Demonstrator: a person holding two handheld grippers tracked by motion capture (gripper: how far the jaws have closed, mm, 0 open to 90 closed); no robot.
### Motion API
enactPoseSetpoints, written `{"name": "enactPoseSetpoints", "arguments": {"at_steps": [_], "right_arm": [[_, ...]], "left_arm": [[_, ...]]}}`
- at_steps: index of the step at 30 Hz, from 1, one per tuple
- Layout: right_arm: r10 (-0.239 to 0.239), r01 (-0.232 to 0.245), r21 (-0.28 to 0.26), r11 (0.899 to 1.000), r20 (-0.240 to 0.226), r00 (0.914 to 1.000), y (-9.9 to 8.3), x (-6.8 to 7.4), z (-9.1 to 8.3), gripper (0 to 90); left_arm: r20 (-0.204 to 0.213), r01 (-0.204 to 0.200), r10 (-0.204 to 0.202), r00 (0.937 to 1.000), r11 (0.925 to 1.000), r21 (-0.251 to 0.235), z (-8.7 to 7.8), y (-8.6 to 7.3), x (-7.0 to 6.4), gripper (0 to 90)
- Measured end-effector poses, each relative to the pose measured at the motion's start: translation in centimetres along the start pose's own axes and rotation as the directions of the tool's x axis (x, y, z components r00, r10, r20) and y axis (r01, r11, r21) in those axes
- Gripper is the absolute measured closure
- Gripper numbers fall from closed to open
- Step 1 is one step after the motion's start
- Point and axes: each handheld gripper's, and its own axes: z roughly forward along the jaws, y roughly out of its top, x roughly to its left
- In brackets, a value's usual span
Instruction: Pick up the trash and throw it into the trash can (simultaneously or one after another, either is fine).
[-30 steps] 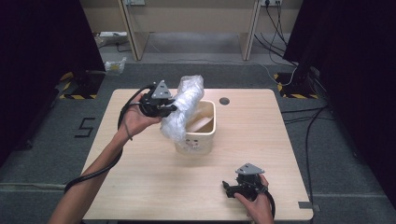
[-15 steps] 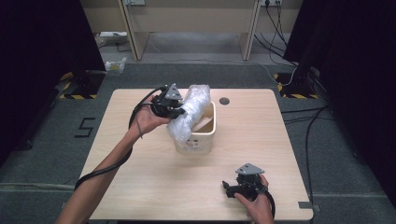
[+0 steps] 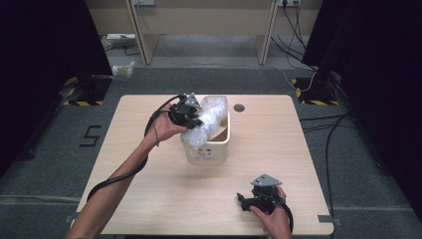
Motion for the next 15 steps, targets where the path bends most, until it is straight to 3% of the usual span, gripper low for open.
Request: {"name": "enactPoseSetpoints", "arguments": {"at_steps": [10, 15], "right_arm": [[-0.004, 0.004, -0.001, 1.000, -0.004, 1.0000, 0.0, 0.0, 0.0, 6.5], [-0.007, 0.007, -0.001, 1.000, -0.005, 1.0000, 0.0, 0.0, 0.0, 6.5]], "left_arm": [[0.004, 0.016, -0.016, 0.9999, 0.9997, 0.019, 1.2, -0.3, 0.2, 77.2], [-0.014, 0.015, -0.014, 0.9998, 0.9993, 0.034, 1.9, -0.5, 0.1, 77.1]]}}
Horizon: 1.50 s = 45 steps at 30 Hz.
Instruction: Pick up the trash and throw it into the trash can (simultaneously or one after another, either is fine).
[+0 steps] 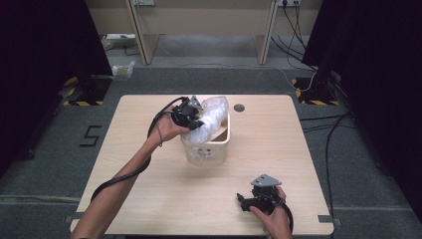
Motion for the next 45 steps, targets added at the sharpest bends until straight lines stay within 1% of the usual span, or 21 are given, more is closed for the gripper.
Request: {"name": "enactPoseSetpoints", "arguments": {"at_steps": [6, 9, 12, 15, 16, 18, 19, 21, 22, 25, 27, 30, 31, 32, 33, 36, 38, 39, 40, 42, 45], "right_arm": [[-0.002, 0.002, 0.000, 1.000, -0.001, 1.0000, 0.0, 0.0, 0.0, 6.5], [-0.003, 0.003, -0.001, 1.000, -0.001, 1.0000, 0.0, 0.0, 0.0, 6.5], [-0.004, 0.004, 0.003, 1.000, -0.001, 1.0000, 0.0, 0.0, 0.0, 6.5], [-0.005, 0.005, 0.003, 1.000, -0.001, 1.0000, 0.0, 0.0, 0.0, 6.5], [-0.004, 0.004, 0.003, 1.000, -0.001, 1.0000, 0.0, 0.0, 0.0, 6.5], [-0.005, 0.005, 0.003, 1.000, -0.001, 1.0000, 0.0, 0.0, 0.0, 6.5], [-0.004, 0.004, 0.000, 1.000, -0.002, 1.0000, 0.0, 0.0, 0.0, 6.5], [-0.005, 0.005, 0.000, 1.000, -0.002, 1.0000, 0.0, 0.0, 0.0, 6.5], [-0.008, 0.008, 0.000, 1.000, -0.003, 1.0000, 0.0, 0.0, 0.0, 6.5], [-0.005, 0.005, 0.000, 1.000, -0.004, 1.0000, 0.0, 0.1, 0.0, 6.5], [-0.005, 0.005, 0.000, 1.000, -0.004, 1.0000, 0.0, 0.1, 0.0, 6.5], [-0.006, 0.006, 0.002, 1.000, -0.004, 1.0000, 0.0, 0.1, 0.0, 6.5], [-0.007, 0.007, 0.002, 1.000, -0.004, 1.0000, 0.0, 0.1, 0.0, 6.5], [-0.006, 0.006, 0.002, 1.000, -0.004, 1.0000, 0.0, 0.1, 0.0, 6.5], [-0.006, 0.006, 0.002, 1.000, -0.004, 1.0000, 0.0, 0.1, 0.0, 6.5], [-0.005, 0.005, 0.002, 1.000, -0.005, 1.0000, 0.0, 0.1, 0.0, 6.5], [-0.005, 0.005, 0.002, 1.000, -0.004, 1.0000, 0.0, 0.1, 0.0, 6.5], [-0.005, 0.005, 0.002, 1.000, -0.004, 1.0000, 0.0, 0.1, 0.0, 6.5], [-0.005, 0.005, 0.002, 1.000, -0.004, 1.0000, 0.0, 0.1, 0.0, 6.5], [-0.005, 0.005, 0.002, 1.000, -0.004, 1.0000, 0.0, 0.1, 0.0, 6.4], [-0.005, 0.005, 0.001, 1.000, -0.003, 1.0000, 0.0, 0.1, 0.0, 6.2]], "left_arm": [[-0.010, 0.004, -0.004, 0.9999, 0.9999, 0.014, 0.6, -0.3, 0.1, 77.0], [-0.005, 0.019, -0.019, 0.9998, 0.9997, 0.016, 1.0, -0.5, 0.2, 77.0], [-0.019, 0.005, -0.004, 0.9998, 0.9997, 0.025, 1.1, -0.4, 0.0, 76.9], [-0.027, 0.004, -0.003, 0.9996, 0.9994, 0.036, 1.2, -0.3, -0.1, 76.8], [-0.032, 0.002, 0.000, 0.9995, 0.9982, 0.060, 1.3, -0.2, -0.2, 76.7], [-0.044, 0.000, 0.004, 0.9990, 0.9967, 0.081, 1.6, -0.1, -0.4, 76.4], [-0.052, -0.012, 0.017, 0.9985, 0.9948, 0.101, 1.8, -0.1, -0.5, 76.4], [-0.069, -0.023, 0.031, 0.9971, 0.9927, 0.118, 2.0, 0.1, -0.6, 76.1], [-0.070, -0.024, 0.032, 0.9970, 0.9923, 0.122, 2.0, 0.1, -0.6, 76.1], [-0.060, -0.010, 0.017, 0.9981, 0.9934, 0.114, 1.9, 0.0, -0.5, 75.7], [-0.058, -0.008, 0.014, 0.9982, 0.9946, 0.103, 1.8, 0.0, -0.4, 75.1], [-0.058, 0.008, -0.004, 0.9983, 0.9978, 0.066, 1.2, -0.2, -0.2, 72.6], [-0.058, 0.008, -0.004, 0.9983, 0.9978, 0.066, 1.2, -0.2, -0.2, 71.4], [-0.059, 0.019, -0.016, 0.9981, 0.9989, 0.042, 0.8, -0.3, -0.1, 69.7], [-0.059, 0.019, -0.016, 0.9981, 0.9989, 0.042, 0.8, -0.3, -0.1, 67.7], [-0.058, 0.046, -0.046, 0.9973, 0.9989, -0.007, -0.5, -0.6, 0.4, 61.2], [-0.061, 0.046, -0.048, 0.9970, 0.9984, -0.032, -1.3, -0.6, 0.5, 57.9], [-0.061, 0.046, -0.048, 0.9970, 0.9984, -0.032, -1.3, -0.6, 0.5, 56.3], [-0.067, 0.041, -0.044, 0.9968, 0.9982, -0.044, -2.1, -0.5, 0.5, 55.2], [-0.069, 0.038, -0.042, 0.9967, 0.9975, -0.060, -2.8, -0.4, 0.5, 54.1], [-0.058, 0.055, -0.061, 0.9965, 0.9942, -0.092, -3.7, -0.4, 0.5, 51.5]]}}
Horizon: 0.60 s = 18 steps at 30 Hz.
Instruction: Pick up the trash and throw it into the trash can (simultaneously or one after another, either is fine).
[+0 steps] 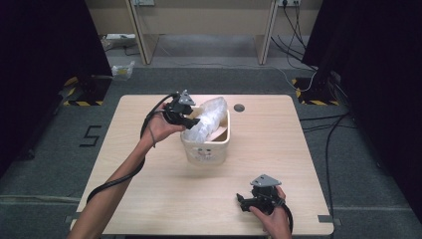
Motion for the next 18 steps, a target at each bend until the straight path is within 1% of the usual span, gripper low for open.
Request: {"name": "enactPoseSetpoints", "arguments": {"at_steps": [2, 4, 5, 8, 12, 16, 18], "right_arm": [[0.001, -0.001, 0.000, 1.000, 0.000, 1.0000, 0.0, 0.0, 0.0, 6.2], [0.000, 0.000, 0.000, 1.000, 0.000, 1.0000, 0.0, 0.0, 0.0, 6.2], [0.000, 0.000, 0.000, 1.000, 0.000, 1.0000, 0.0, 0.0, 0.0, 6.2], [0.001, -0.001, 0.000, 1.000, -0.001, 1.0000, 0.0, 0.0, 0.0, 6.2], [0.000, 0.000, 0.000, 1.000, -0.001, 1.0000, 0.0, 0.0, 0.0, 6.1], [0.000, 0.000, 0.000, 1.000, 0.000, 1.0000, 0.0, 0.0, 0.0, 6.1], [0.000, 0.000, 0.000, 1.000, 0.000, 1.0000, 0.0, 0.0, 0.0, 6.1]], "left_arm": [[0.007, 0.015, -0.015, 0.9999, 0.9998, -0.016, -0.5, -0.1, 0.0, 48.7], [0.011, 0.020, -0.020, 0.9997, 0.9995, -0.024, -0.7, -0.1, 0.0, 46.6], [0.018, 0.029, -0.028, 0.9994, 0.9988, -0.040, -1.1, -0.3, -0.1, 45.8], [0.024, 0.045, -0.044, 0.9987, 0.9974, -0.056, -1.6, -0.7, -0.1, 41.7], [0.046, 0.083, -0.079, 0.9958, 0.9930, -0.085, -2.3, -1.2, -0.1, 34.7], [0.048, 0.096, -0.092, 0.9946, 0.9905, -0.098, -2.8, -1.6, -0.2, 29.2], [0.053, 0.108, -0.102, 0.9933, 0.9880, -0.111, -3.3, -2.0, -0.3, 27.5]]}}
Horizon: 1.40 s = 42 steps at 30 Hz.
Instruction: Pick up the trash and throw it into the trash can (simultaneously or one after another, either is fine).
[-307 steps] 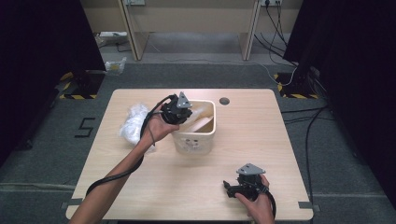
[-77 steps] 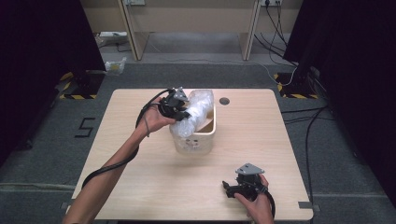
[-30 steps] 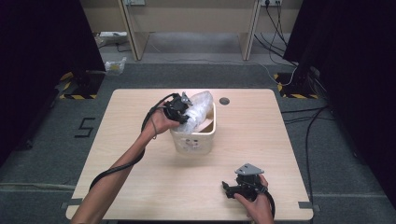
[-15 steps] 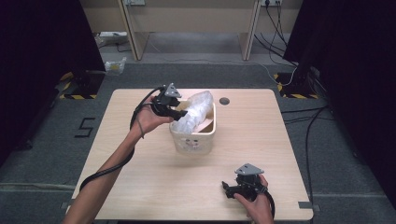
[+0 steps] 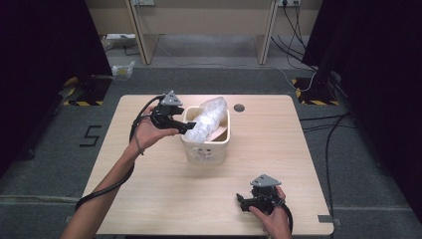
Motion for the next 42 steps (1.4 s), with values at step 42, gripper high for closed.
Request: {"name": "enactPoseSetpoints", "arguments": {"at_steps": [42], "right_arm": [[0.001, -0.001, 0.004, 1.000, -0.002, 1.0000, 0.1, 0.2, 0.0, 6.1]], "left_arm": [[-0.017, 0.056, -0.057, 0.9982, 0.9951, -0.082, -4.4, -6.7, 0.3, 22.5]]}}
